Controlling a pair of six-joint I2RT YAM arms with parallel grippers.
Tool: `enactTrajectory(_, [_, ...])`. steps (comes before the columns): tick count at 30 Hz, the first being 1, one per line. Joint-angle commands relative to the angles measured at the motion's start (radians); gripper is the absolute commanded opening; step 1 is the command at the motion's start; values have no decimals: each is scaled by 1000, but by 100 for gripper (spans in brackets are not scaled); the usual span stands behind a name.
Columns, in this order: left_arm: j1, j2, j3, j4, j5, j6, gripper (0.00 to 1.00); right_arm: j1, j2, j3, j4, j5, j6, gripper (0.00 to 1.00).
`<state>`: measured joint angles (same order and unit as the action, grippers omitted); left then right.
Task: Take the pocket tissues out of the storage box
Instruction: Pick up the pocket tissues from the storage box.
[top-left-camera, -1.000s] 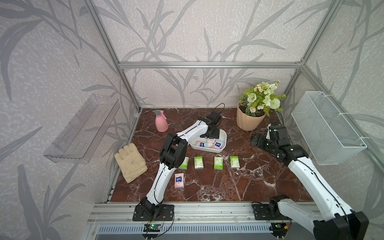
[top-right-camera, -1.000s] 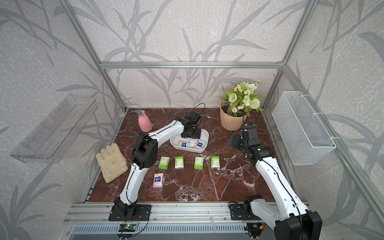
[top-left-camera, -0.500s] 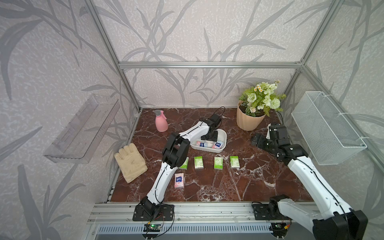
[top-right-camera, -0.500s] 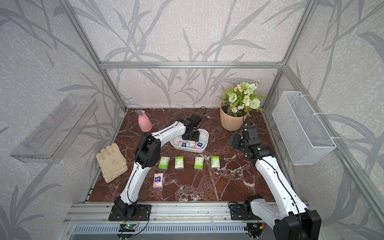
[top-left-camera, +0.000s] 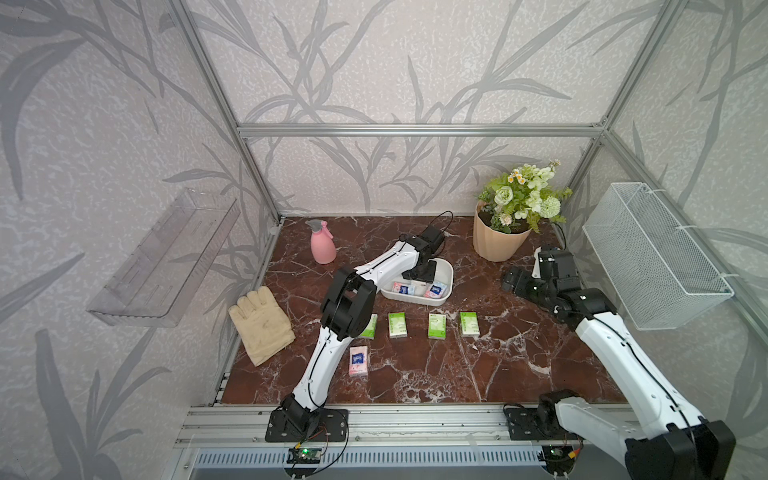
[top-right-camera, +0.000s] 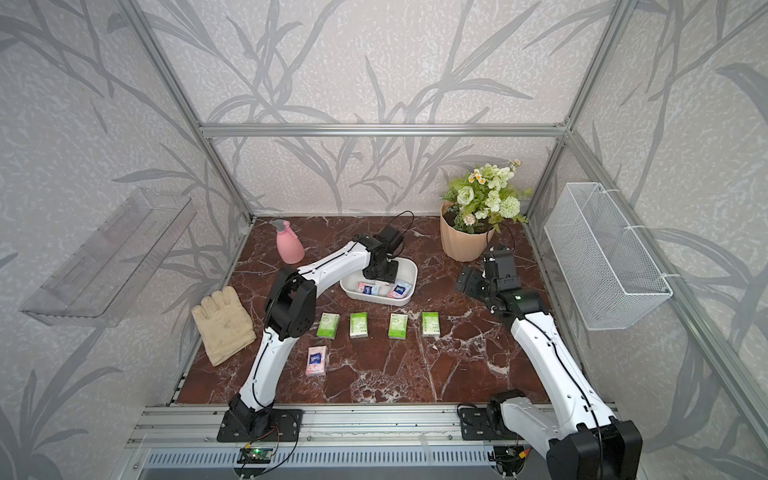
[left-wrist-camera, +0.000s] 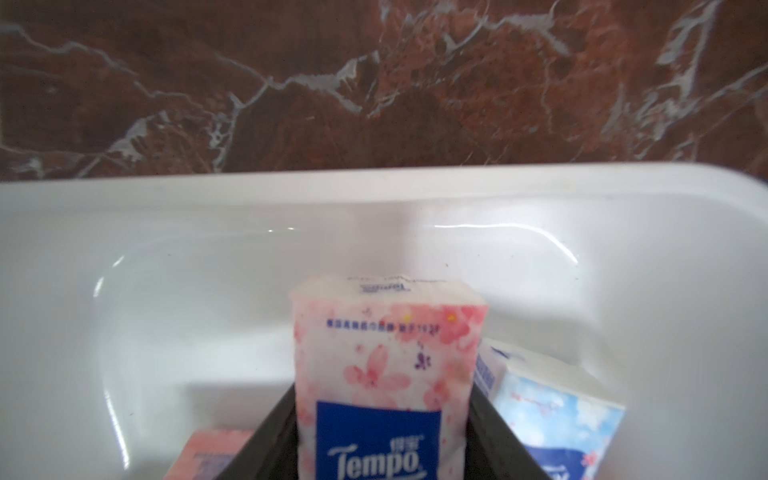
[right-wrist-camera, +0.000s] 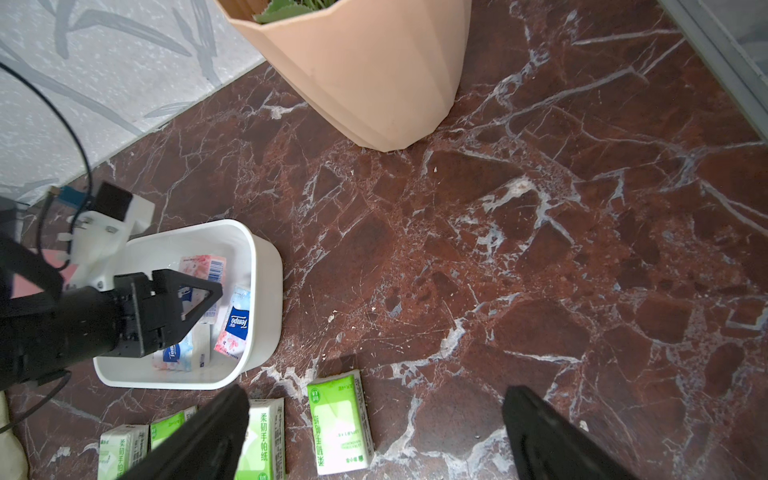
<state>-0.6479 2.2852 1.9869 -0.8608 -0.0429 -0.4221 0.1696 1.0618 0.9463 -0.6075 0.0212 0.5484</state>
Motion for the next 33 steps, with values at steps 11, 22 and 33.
enactTrajectory(11, [-29,-378,-283,14,-84,-50,53,-16,-13,3,-26,-31,-50,99])
enactTrajectory(22, [-137,-699,-671,6,-134,-196,53,-22,-17,8,-49,-73,-71,99])
enactTrajectory(33, [-287,-795,-924,22,-118,-356,53,-22,-55,-13,-65,-89,-75,99])
